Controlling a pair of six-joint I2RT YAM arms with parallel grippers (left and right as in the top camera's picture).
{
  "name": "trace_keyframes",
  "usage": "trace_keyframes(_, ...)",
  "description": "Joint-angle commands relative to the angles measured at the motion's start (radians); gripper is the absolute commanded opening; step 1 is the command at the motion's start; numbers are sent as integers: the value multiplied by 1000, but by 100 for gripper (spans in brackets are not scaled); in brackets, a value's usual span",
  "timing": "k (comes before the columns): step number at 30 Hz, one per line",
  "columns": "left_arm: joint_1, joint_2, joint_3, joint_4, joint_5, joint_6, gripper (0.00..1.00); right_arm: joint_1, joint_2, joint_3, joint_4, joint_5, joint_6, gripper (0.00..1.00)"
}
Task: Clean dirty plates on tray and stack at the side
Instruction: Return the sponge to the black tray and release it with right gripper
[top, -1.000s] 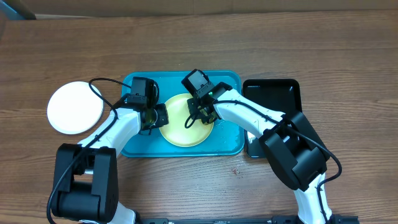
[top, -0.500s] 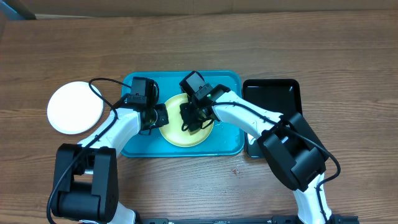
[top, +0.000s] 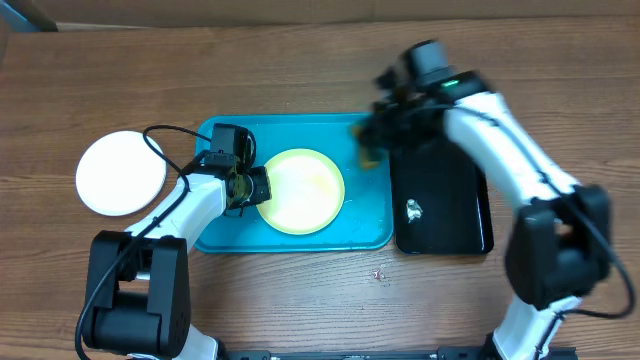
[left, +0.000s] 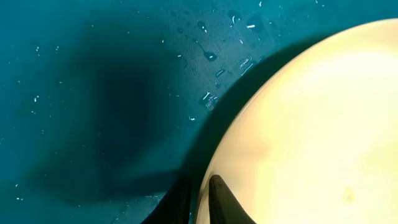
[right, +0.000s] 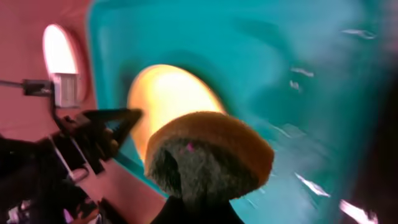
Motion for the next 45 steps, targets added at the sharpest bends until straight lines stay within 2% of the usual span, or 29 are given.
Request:
trace_keyframes(1, -7, 14, 8, 4, 11, 10, 19, -89, -18, 3, -105, 140, -93, 4)
trace_keyframes(5, -7, 14, 8, 5, 11, 10, 28, -153, -18, -65, -171, 331, -93, 4)
trace_keyframes(7, -7, 14, 8, 4, 11, 10, 29, -162, -18, -132, -150, 383, -93, 4)
trace_keyframes(14, -7, 14, 8, 0, 11, 10, 31, -162, -18, -335, 94, 390, -93, 4)
trace_keyframes(15, -7, 14, 8, 0, 12, 10, 31, -162, -18, -349, 116, 390, -93, 8)
trace_keyframes(17, -7, 14, 8, 2, 12, 6, 33, -162, -18, -364, 139, 390, -93, 36)
trace_keyframes(20, -7, 14, 8, 10, 11, 6, 38, -162, -20, -336, 130, 370, -94, 55)
trace_keyframes(22, -7, 14, 8, 15, 11, 6, 45, -167, -23, -270, 66, 364, -101, 61)
trace_keyframes(27, -8, 14, 8, 11, 28, -1, 44, -212, -29, -27, -129, 364, -101, 65)
trace_keyframes(29, -8, 14, 8, 4, 31, -1, 44, -234, -29, 39, -159, 359, -95, 64)
trace_keyframes(30, -9, 14, 8, 0, 30, -1, 44, -241, -29, 56, -164, 345, -93, 60)
trace_keyframes(31, -9, 14, 8, -2, 30, 0, 44, -244, -29, 60, -163, 309, -93, 45)
trace_keyframes(33, -9, 14, 8, -3, 30, -1, 43, -243, -29, 53, -163, 260, -92, 9)
trace_keyframes(34, -9, 14, 8, -3, 30, -1, 43, -236, -26, 43, -161, 248, -86, 4)
trace_keyframes(38, -9, 14, 8, 1, 30, -1, 40, -177, -14, -22, -123, 315, -58, 4)
trace_keyframes(45, -9, 14, 8, -12, 30, 0, 41, -71, -13, -201, 77, 369, 0, 4)
